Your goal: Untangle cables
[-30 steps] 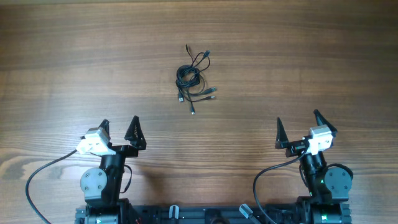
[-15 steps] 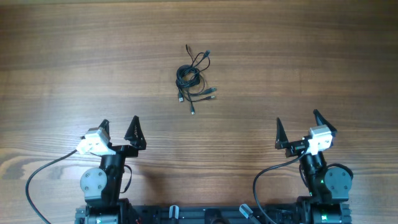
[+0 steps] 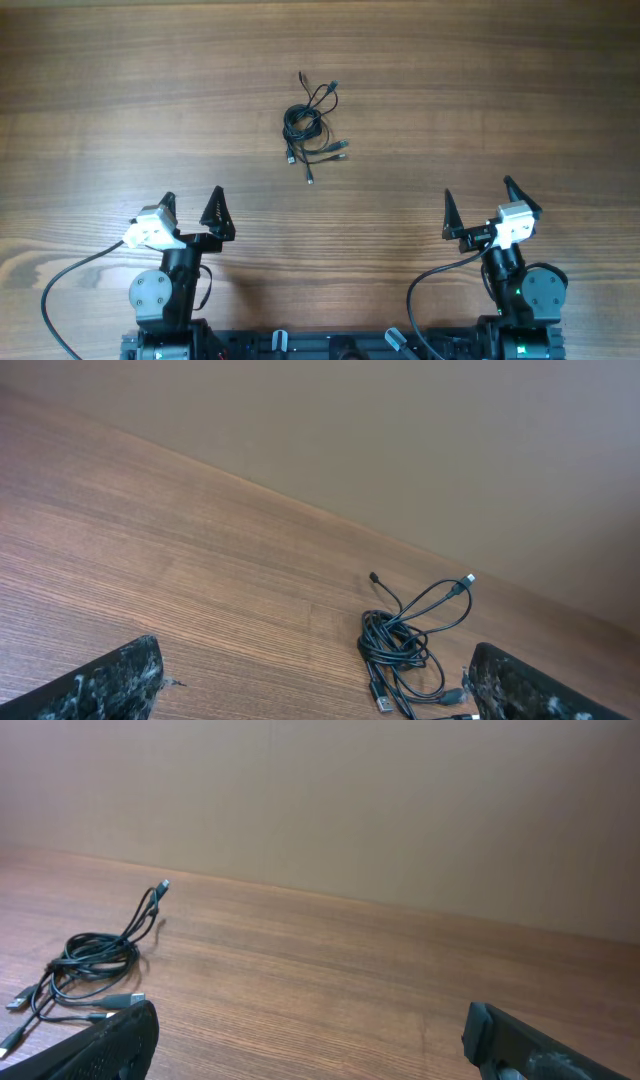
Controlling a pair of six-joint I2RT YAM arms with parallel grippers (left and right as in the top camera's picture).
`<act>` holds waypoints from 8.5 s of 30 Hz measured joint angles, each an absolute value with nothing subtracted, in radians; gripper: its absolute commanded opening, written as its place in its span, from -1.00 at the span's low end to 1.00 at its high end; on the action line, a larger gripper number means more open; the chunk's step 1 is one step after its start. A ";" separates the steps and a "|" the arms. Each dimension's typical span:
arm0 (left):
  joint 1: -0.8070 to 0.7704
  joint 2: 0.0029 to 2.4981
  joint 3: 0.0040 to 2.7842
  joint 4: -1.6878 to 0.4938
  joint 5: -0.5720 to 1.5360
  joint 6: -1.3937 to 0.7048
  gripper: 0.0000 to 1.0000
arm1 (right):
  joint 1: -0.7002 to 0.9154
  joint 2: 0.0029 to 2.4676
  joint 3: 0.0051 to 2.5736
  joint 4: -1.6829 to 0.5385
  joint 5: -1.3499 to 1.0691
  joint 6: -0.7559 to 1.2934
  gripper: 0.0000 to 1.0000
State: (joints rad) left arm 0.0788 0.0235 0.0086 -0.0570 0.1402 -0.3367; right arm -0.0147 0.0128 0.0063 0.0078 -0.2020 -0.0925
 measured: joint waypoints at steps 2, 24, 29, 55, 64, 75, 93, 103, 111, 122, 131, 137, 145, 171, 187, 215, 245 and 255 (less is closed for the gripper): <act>0.079 0.023 0.009 -0.057 0.140 -0.337 1.00 | -0.015 0.013 0.006 0.007 -0.202 -0.093 0.99; 0.079 0.023 0.009 -0.057 0.141 -0.339 1.00 | -0.015 0.013 0.006 0.008 -0.202 -0.093 0.99; 0.079 0.023 0.009 -0.057 0.140 -0.339 1.00 | -0.015 0.013 0.006 0.007 -0.202 -0.093 0.99; 0.079 0.026 0.008 0.037 0.129 -0.340 1.00 | -0.015 0.013 0.006 0.008 -0.202 -0.089 0.99; 0.079 0.027 0.082 0.105 0.291 -0.344 1.00 | -0.015 0.013 0.006 0.152 -0.239 -0.019 0.99; 0.079 0.226 0.439 -0.153 0.328 -0.347 1.00 | -0.015 0.015 0.189 0.204 -0.349 0.135 0.99; 0.080 1.206 1.067 -0.681 0.609 -0.356 -0.92 | -0.015 0.871 1.101 -0.817 -0.370 0.162 1.00; 0.016 1.419 1.067 -0.694 0.583 -0.377 0.17 | -0.015 1.263 1.102 -0.870 -0.662 0.311 -0.91; -0.147 1.586 1.068 -0.386 0.325 -0.487 -0.09 | 0.040 1.322 1.102 -0.912 -0.693 0.317 -0.29; -0.329 1.922 1.071 -0.082 0.075 -0.529 -0.65 | 0.181 1.323 1.102 -0.913 -0.672 0.317 0.03; -0.358 1.947 1.085 -0.170 0.240 -0.383 -0.92 | 0.187 1.323 1.102 -0.935 -0.644 0.317 -0.23; -0.365 1.850 1.084 -0.434 0.382 -0.218 -0.92 | 0.187 1.323 1.102 -0.902 -0.607 0.320 -0.91; -0.384 1.526 1.081 -0.430 0.606 0.078 -0.92 | 0.187 1.324 1.102 -0.627 -0.650 0.324 0.45; -0.441 1.534 1.080 -0.191 0.641 0.016 0.41 | 0.188 1.358 1.085 -0.790 -0.671 0.223 -0.91; -0.177 1.534 1.081 -0.421 1.218 -0.147 -0.18 | 0.189 1.358 1.085 -0.776 -1.188 -0.457 -0.91; -0.241 1.534 1.080 -0.639 1.322 -0.118 0.12 | 0.189 1.358 1.085 -0.823 -1.114 -0.903 -0.91; -0.330 1.535 1.080 -0.813 1.174 0.158 -0.38 | 0.192 1.358 1.085 -0.826 -1.042 -1.054 -0.91; -0.375 1.535 1.080 -0.810 1.130 0.163 -0.92 | 0.194 1.403 1.083 -0.739 -1.034 -1.034 -0.65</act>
